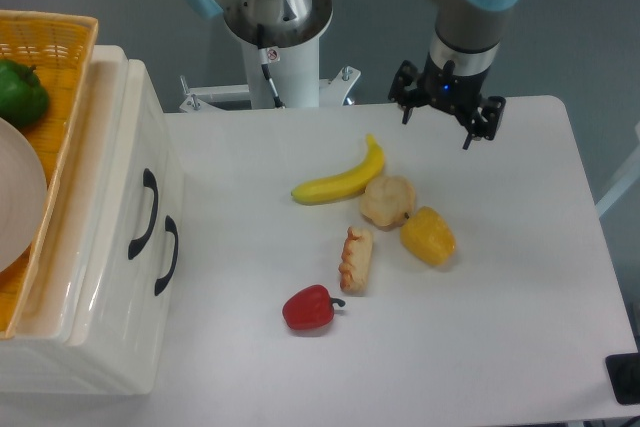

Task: Slide open the top white drawer
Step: 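Move the gripper over the table toward the upper drawer's black handle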

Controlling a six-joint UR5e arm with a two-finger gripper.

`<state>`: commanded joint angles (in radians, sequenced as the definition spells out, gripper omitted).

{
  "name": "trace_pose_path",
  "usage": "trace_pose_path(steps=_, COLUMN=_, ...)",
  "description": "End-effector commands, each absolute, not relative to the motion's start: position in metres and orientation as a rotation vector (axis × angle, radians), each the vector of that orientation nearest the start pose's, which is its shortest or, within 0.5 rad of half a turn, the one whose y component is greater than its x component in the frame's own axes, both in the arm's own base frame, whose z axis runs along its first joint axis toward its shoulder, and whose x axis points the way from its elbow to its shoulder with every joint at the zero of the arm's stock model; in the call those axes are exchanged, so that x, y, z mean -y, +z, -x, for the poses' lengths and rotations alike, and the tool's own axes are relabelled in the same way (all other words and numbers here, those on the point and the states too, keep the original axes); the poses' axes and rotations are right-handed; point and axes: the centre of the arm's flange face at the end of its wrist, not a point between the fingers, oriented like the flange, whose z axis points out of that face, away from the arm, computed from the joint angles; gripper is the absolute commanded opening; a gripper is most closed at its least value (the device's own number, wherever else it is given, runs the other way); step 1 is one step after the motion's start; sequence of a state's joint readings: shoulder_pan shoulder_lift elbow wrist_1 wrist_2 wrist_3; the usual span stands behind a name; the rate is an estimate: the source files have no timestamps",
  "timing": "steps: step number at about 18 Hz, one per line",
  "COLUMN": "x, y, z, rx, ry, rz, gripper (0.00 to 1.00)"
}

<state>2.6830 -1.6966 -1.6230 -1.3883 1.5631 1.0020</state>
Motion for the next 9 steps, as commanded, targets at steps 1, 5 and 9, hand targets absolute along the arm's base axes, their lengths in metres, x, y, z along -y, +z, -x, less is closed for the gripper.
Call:
trace_pose_path(steps=1, x=-0.367, y=0.416, z=0.417, rx=0.206, ry=0.0, rz=3.126, gripper=1.0)
trace_pose_path(steps=5, x=-0.392, y=0.408, z=0.395, rx=0.421, ry=-0.015, rz=3.119, gripper=1.0)
trace_pose_path(steps=9, x=-0.406, y=0.409, z=0.382, rx=0.588, ry=-0.029, rz=3.08, gripper=1.0)
